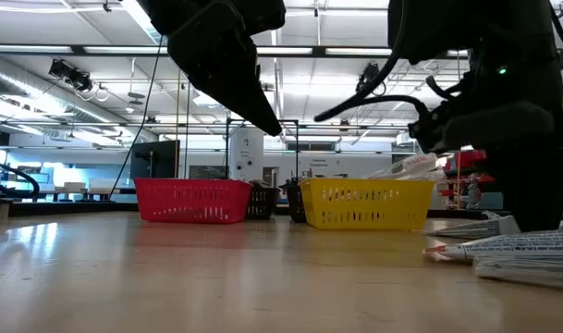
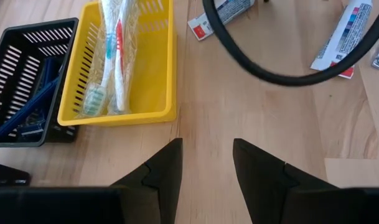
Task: Pick & Place Travel size toiletries
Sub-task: Put the white toothpaste into the red bin
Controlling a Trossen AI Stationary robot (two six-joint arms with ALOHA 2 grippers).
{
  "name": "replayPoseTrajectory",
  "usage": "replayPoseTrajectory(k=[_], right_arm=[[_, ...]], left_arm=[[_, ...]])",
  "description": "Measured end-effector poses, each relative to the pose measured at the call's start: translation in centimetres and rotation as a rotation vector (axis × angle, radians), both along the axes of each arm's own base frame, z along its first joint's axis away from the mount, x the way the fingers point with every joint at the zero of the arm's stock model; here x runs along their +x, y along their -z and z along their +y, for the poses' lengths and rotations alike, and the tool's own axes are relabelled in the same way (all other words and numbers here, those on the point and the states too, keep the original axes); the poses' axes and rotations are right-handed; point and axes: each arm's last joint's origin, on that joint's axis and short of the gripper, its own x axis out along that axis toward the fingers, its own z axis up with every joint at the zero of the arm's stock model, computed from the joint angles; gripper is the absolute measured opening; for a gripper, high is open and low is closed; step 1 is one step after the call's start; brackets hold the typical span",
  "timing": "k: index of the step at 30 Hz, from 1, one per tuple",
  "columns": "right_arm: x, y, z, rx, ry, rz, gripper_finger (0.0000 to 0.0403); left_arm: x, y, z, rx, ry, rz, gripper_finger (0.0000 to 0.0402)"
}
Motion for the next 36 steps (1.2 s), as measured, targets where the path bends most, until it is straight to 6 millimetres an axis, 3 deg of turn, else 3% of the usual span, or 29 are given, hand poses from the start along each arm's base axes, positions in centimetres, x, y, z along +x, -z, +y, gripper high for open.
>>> replayPoseTrajectory(k=[19, 26, 36], right_arm=[[0.6, 0.3, -0.3, -0.001, -0.201, -0.037, 0.0066], [2.3, -0.8, 0.4, -0.003, -0.355, -0.177, 0.0063], [5.2, -1.6, 0.9, 0.017, -0.5, -0.473, 0.0063]], left_arm=[[0.0, 0.0, 0.0, 0.0, 0.0, 0.0, 0.0151], [0.0, 0.0, -0.1, -0.02, 0.024, 0.008, 0.0151], [-0.1, 0.1, -0.6, -0.05, 0.263, 0.065, 0.0151]])
